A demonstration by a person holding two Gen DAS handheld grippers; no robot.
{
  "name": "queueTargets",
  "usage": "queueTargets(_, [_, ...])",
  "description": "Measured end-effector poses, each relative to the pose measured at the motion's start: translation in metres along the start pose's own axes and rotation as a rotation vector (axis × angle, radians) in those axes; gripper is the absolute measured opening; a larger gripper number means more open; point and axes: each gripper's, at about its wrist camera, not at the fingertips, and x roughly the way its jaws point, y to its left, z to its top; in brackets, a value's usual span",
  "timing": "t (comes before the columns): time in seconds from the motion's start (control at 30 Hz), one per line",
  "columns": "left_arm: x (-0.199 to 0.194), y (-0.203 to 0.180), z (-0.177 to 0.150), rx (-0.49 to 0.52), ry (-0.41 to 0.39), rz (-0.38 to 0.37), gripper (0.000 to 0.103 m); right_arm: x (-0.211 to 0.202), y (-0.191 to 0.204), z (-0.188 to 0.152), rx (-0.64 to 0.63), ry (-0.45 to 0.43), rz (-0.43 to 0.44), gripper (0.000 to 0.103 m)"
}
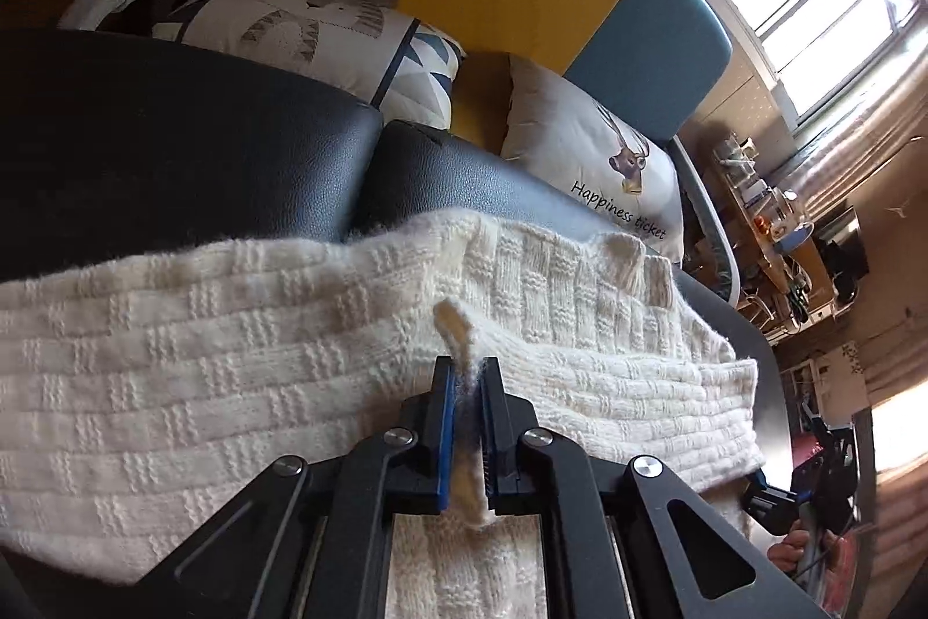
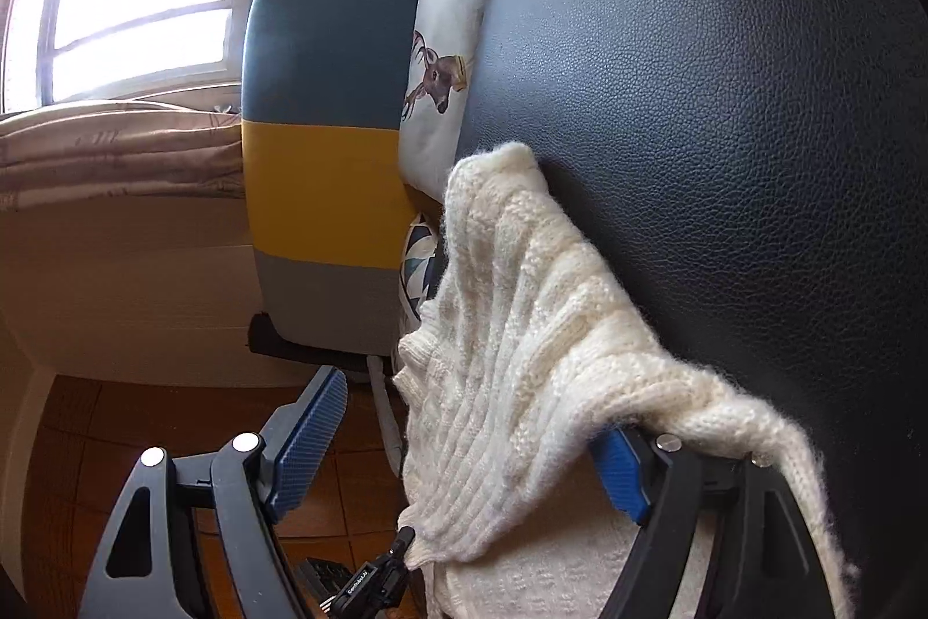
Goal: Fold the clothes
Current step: 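Lower the folded hem onto the sweater and open both grippers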
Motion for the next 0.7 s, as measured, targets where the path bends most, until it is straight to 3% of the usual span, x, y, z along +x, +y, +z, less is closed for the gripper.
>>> queueTargets(0.17, [0.02, 0.007, 0.0, 0.008, 0.062, 0.087, 0.008, -0.001, -0.004, -0.001, 0.01, 0.027, 0.005, 0.081])
queueTargets(0.27, [0.014, 0.014, -0.004, -0.044, 0.052, 0.073, 0.009, -0.009, -0.006, 0.001, 0.026, 0.055, -0.003, 0.081])
queueTargets(0.4, [-0.009, 0.012, -0.005, -0.04, -0.005, 0.147, 0.009, -0.033, -0.001, 0.004, -0.047, 0.058, -0.102, 0.081])
queueTargets(0.5, [-0.029, 0.008, -0.006, -0.033, -0.059, 0.132, 0.009, -0.055, 0.014, 0.004, -0.204, 0.028, -0.201, 0.08])
queueTargets(0.6, [-0.034, -0.014, -0.009, 0.037, -0.07, 0.091, 0.01, -0.058, 0.044, -0.006, -0.457, 0.008, -0.304, 0.059])
queueTargets(0.67, [-0.029, -0.034, -0.014, 0.113, -0.057, 0.081, 0.01, -0.044, 0.06, -0.017, -0.602, 0.048, -0.349, 0.038])
queueTargets(0.7, [-0.023, -0.043, -0.017, 0.154, -0.044, 0.087, 0.011, -0.035, 0.068, -0.024, -0.669, 0.079, -0.366, 0.035])
